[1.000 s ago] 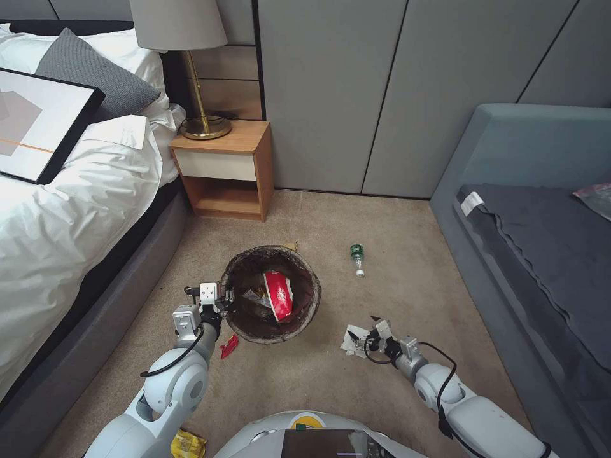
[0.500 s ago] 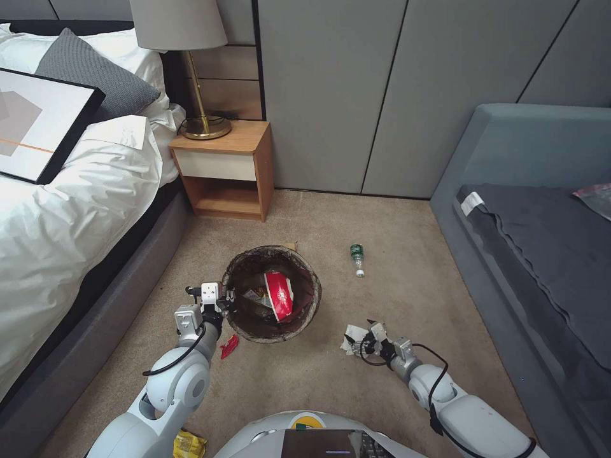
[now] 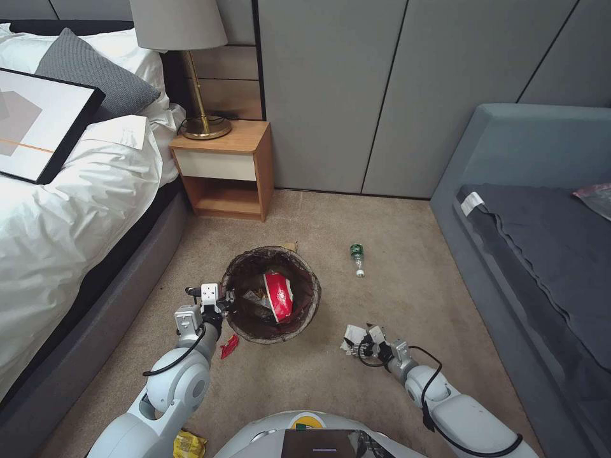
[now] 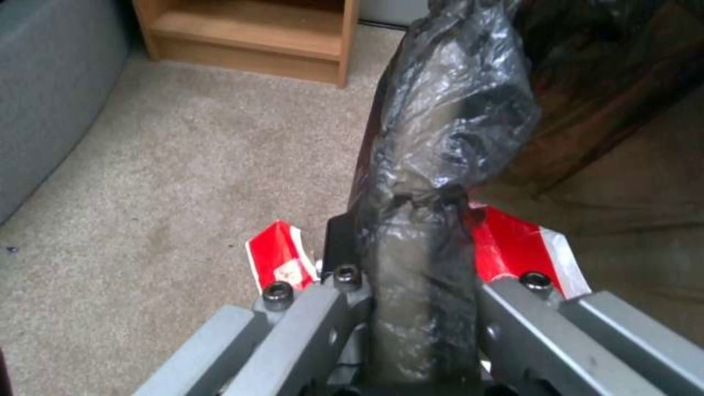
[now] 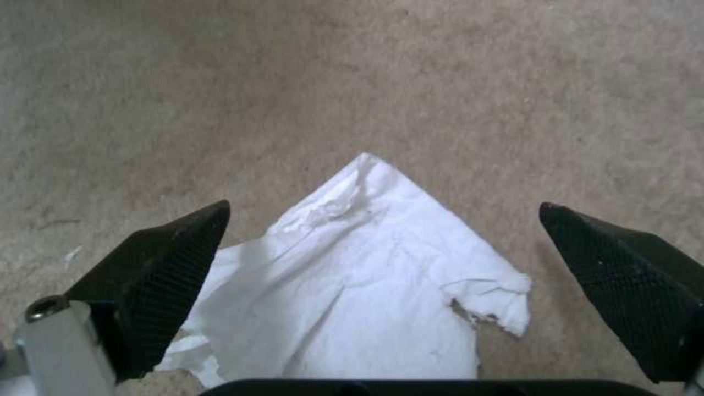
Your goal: Pick up the trash bin, then pick up the garbage from the floor and place it into the trash bin.
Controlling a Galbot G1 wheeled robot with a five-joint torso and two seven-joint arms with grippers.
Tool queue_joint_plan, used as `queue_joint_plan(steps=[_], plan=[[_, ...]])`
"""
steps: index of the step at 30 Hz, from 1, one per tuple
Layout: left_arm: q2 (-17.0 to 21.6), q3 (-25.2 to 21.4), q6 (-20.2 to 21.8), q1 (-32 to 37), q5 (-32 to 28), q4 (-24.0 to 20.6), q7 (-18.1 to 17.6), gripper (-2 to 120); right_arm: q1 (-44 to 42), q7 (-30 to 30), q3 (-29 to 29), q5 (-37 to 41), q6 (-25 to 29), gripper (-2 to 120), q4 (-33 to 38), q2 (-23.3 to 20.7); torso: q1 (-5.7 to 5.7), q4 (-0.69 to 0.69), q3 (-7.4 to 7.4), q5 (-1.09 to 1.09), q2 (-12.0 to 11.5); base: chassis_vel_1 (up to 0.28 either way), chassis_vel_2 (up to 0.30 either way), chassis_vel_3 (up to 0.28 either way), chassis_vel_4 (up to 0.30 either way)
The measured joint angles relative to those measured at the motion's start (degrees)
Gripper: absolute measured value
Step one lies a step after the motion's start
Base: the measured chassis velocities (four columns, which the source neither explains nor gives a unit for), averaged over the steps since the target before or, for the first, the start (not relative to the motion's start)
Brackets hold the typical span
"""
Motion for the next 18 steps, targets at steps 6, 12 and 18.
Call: queue_joint_plan(steps=[6, 12, 18], plan=[[-0.48, 0.48, 0.0, -0.35, 0.09, 0.32, -0.02, 3, 1.28, -3.25, -1.94, -2.47, 1.96, 100, -6.18, 0.94, 0.0, 0.0, 0.0, 0.01, 0.0, 0.0, 0.0, 0.0, 0.0], [-0.67, 0.63, 0.0, -0.36, 0.18, 0.43, -0.03, 3, 2.17, -4.68, -3.02, -3.89, 2.78, 100, -8.86, 1.61, 0.0, 0.0, 0.0, 0.0, 0.0, 0.0, 0.0, 0.0, 0.0], [-0.84, 0.6, 0.0, -0.36, 0.28, 0.43, -0.04, 3, 3.13, -5.05, -4.5, -5.09, 3.57, 100, -11.21, 2.46, 0.0, 0.01, 0.0, 0.0, 0.0, 0.0, 0.0, 0.0, 0.0]])
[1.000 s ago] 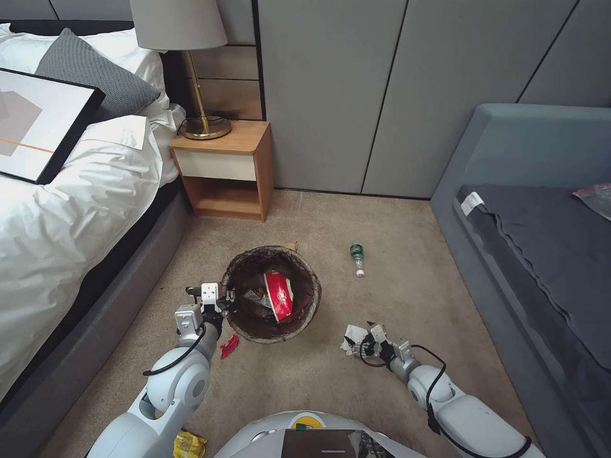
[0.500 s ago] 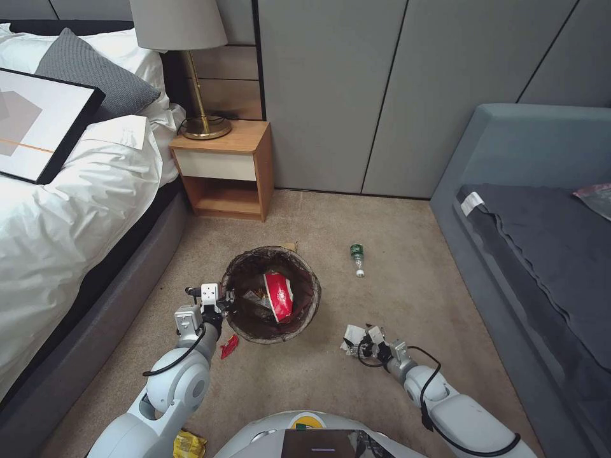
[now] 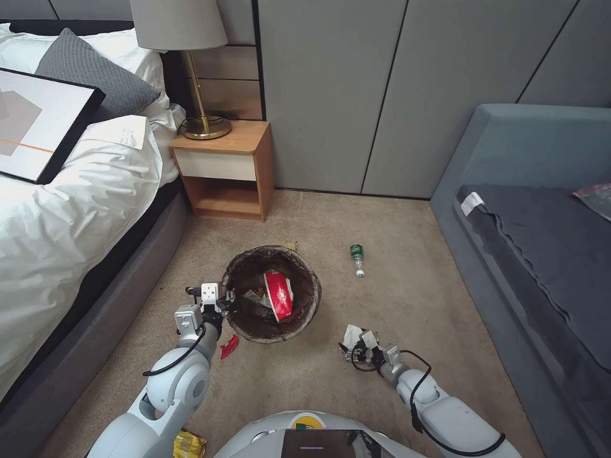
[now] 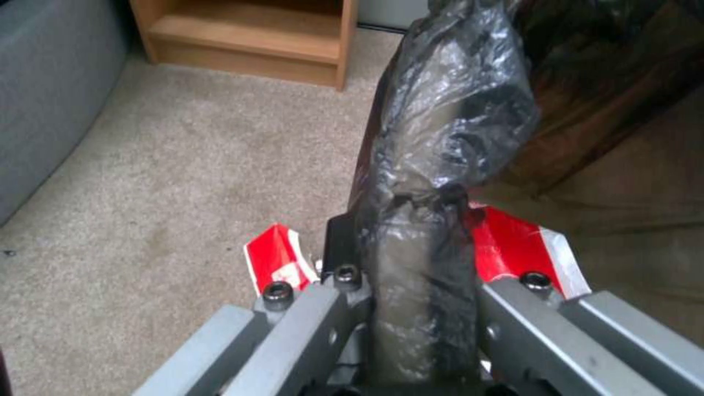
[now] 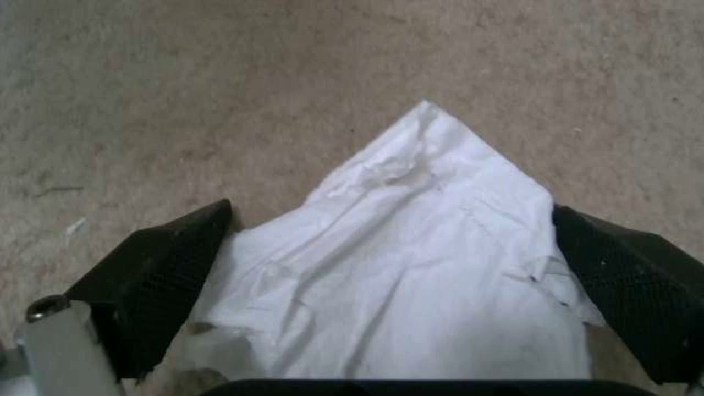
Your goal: Pick up the trash bin, then pick up the garbage from the floor and place it into the trash bin.
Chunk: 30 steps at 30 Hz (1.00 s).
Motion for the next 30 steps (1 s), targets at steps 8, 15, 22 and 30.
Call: queue_joint_plan(steps=[8, 15, 22, 30], plan=[[-0.15, -0.17, 0.0, 0.04, 0.1, 0.26, 0.0, 3, 1.25, -0.1, -1.37, -0.98, 1.2, 100, -2.96, 1.33, 0.0, 0.0, 0.0, 0.01, 0.0, 0.0, 0.0, 0.0, 0.0], [-0.4, 0.09, 0.0, -0.28, 0.21, 0.54, -0.02, 3, 2.23, -0.5, -2.13, -1.36, 1.3, 96, -4.7, 2.39, 0.0, 0.0, 0.0, 0.0, 0.0, 0.0, 0.0, 0.0, 0.0], [-0.51, 0.22, 0.01, -0.45, 0.25, 0.67, -0.06, 3, 2.89, -0.8, -2.65, -1.99, 1.34, 68, -6.37, 2.95, 0.0, 0.0, 0.0, 0.0, 0.0, 0.0, 0.0, 0.0, 0.0], [-0.58, 0.24, 0.02, -0.5, 0.27, 0.84, -0.07, 3, 3.79, -1.32, -2.94, -2.81, 1.66, 43, -9.03, 4.05, 0.0, -0.01, 0.0, 0.0, 0.0, 0.0, 0.0, 0.0, 0.0]])
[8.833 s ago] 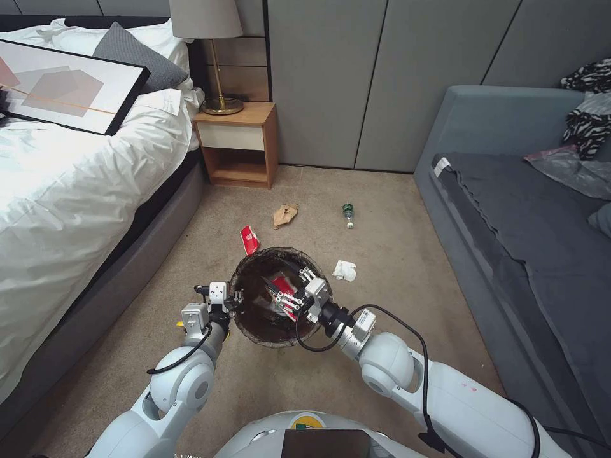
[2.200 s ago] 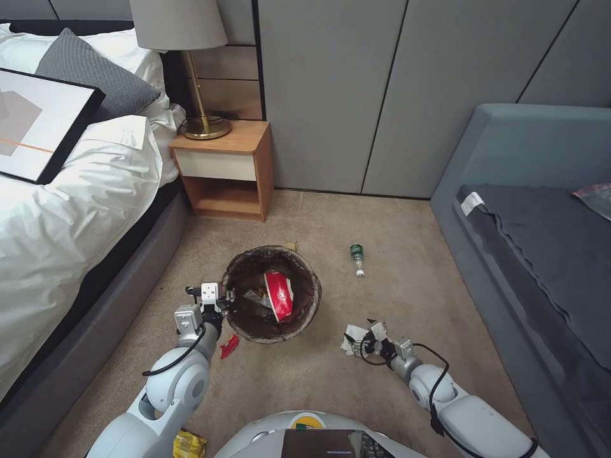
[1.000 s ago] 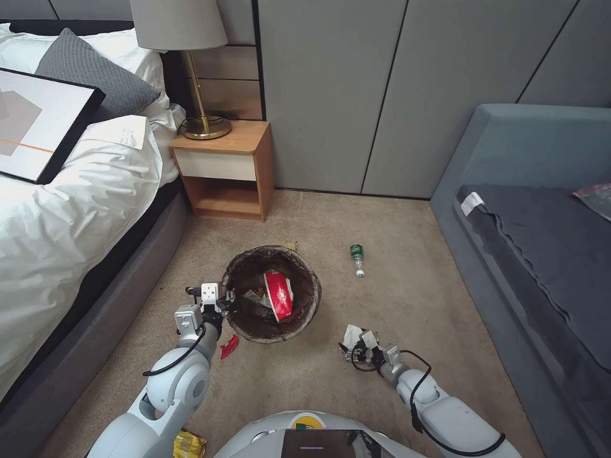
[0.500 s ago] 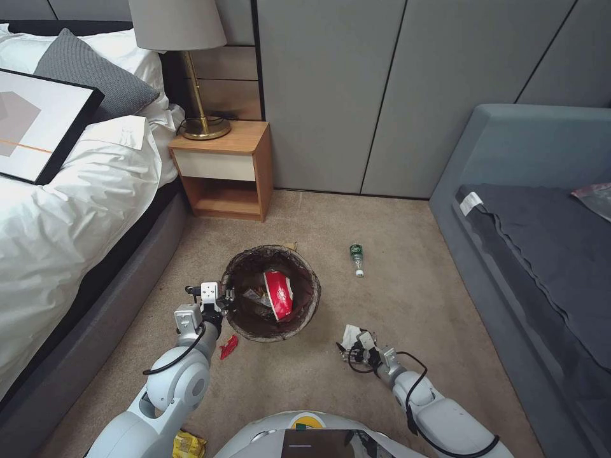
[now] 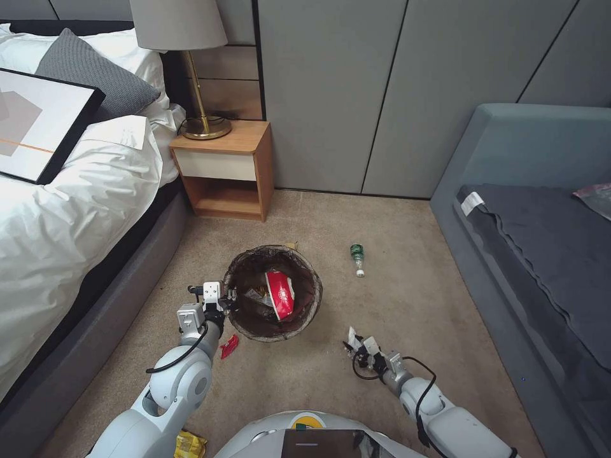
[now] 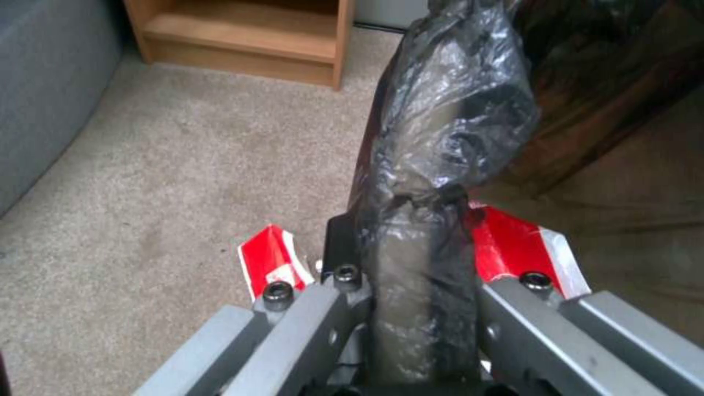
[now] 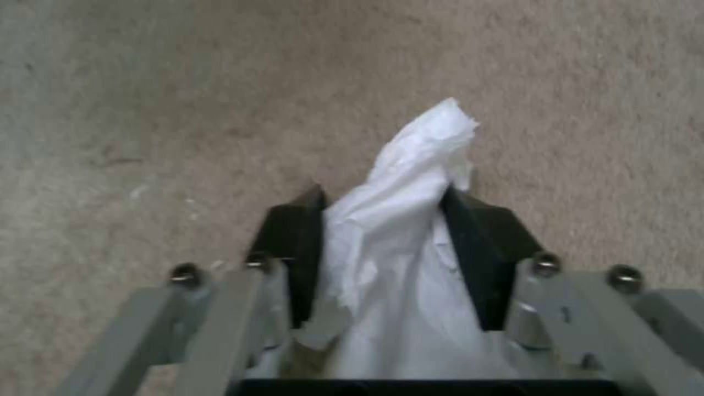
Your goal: Pick up the trash bin, then pick up the garbage from the floor and place it into the trash bin.
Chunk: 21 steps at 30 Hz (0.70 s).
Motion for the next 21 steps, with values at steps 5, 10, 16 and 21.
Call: queue_joint_plan(steps=[5, 10, 16, 21], plan=[[-0.01, 0.0, 0.0, -0.01, 0.0, 0.01, 0.0, 3, 0.15, -0.04, -0.05, -0.05, 0.04, 25, -0.4, 0.19, 0.0, 0.0, 0.0, 0.01, 0.0, 0.0, 0.0, 0.0, 0.0], [-0.01, -0.05, 0.0, 0.03, 0.0, 0.05, 0.0, 3, 0.74, -0.2, -0.2, -0.16, 0.05, 0, -1.91, 0.97, 0.0, 0.0, 0.0, 0.0, 0.0, 0.0, 0.0, 0.0, 0.0], [-0.02, -0.08, -0.1, 0.17, 0.05, 0.05, 0.02, 3, 1.68, -0.46, -0.55, -0.93, 0.32, 0, -4.22, 2.39, 0.0, 0.0, 0.0, 0.0, 0.0, 0.0, 0.0, 0.0, 0.0], [-0.04, -0.08, -0.11, 0.18, 0.07, 0.01, 0.02, 3, 2.06, -0.47, -0.76, -1.54, 0.48, 0, -5.22, 3.14, 0.0, 0.0, 0.0, 0.0, 0.0, 0.0, 0.0, 0.0, 0.0]])
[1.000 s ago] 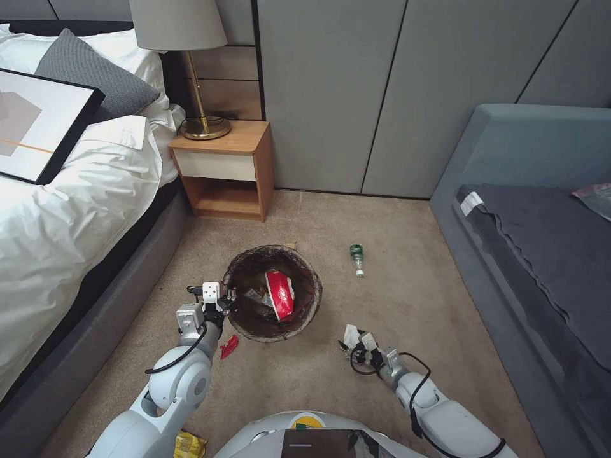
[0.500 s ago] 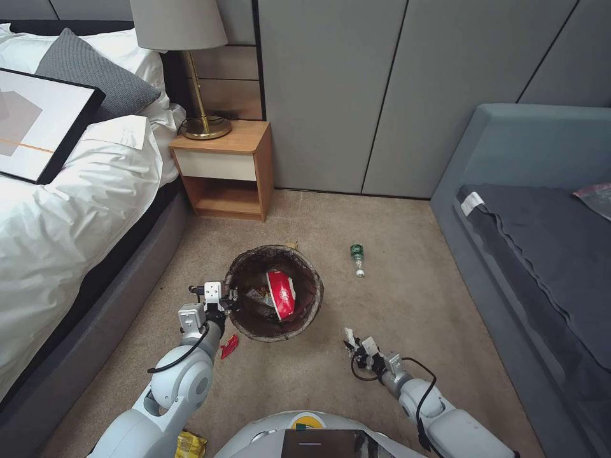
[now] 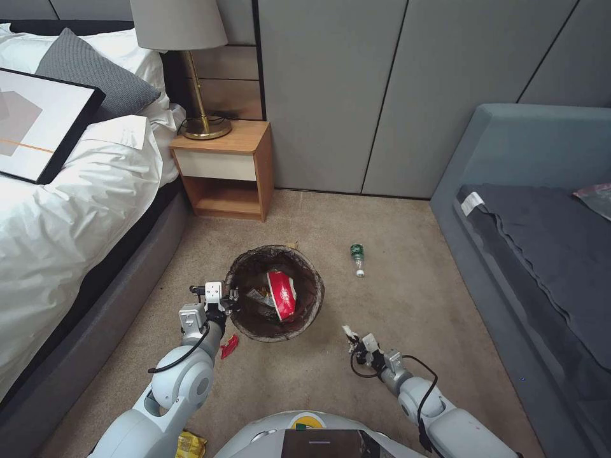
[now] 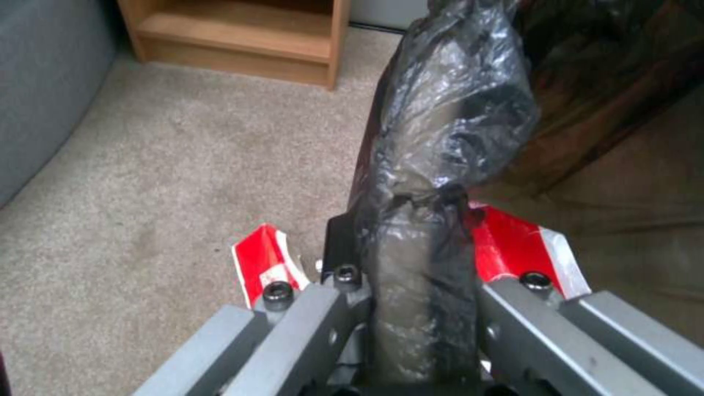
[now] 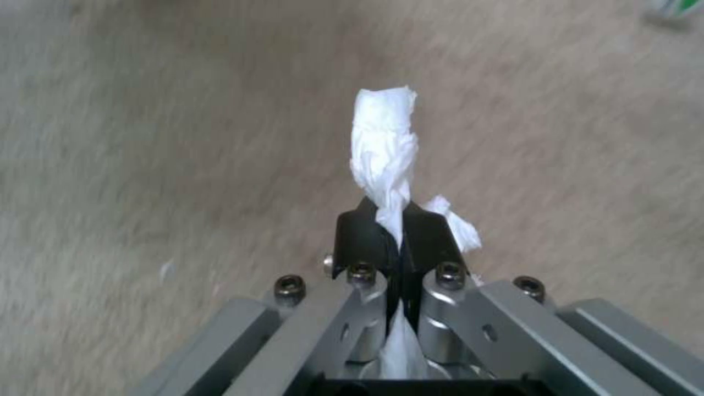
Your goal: Pick up the trash bin, then pick up the garbage from the floor and place it into the trash bin.
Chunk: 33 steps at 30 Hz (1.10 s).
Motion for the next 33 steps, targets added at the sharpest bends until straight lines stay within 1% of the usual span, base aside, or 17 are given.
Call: queue_joint_plan(steps=[4, 24, 33], plan=[[-0.02, 0.02, -0.02, 0.03, 0.02, -0.06, 0.0, 3, 0.37, -0.07, -0.14, -0.76, 0.14, 0, -1.39, 1.01, 0.0, 0.01, 0.0, 0.0, 0.0, 0.0, 0.0, 0.0, 0.0], [0.01, 0.06, -0.08, -0.07, 0.02, -0.08, -0.02, 3, 0.42, -0.23, -0.19, -1.82, 0.4, 0, -2.73, 2.15, 0.0, 0.0, 0.0, -0.01, 0.0, 0.0, 0.0, 0.0, 0.0], [0.19, 0.2, -0.12, -0.4, -0.15, -0.05, -0.04, 3, 0.43, -0.06, -0.23, -3.13, 0.63, 0, -3.92, 3.77, 0.0, -0.03, -0.01, -0.04, 0.0, 0.0, 0.0, 0.0, 0.0]])
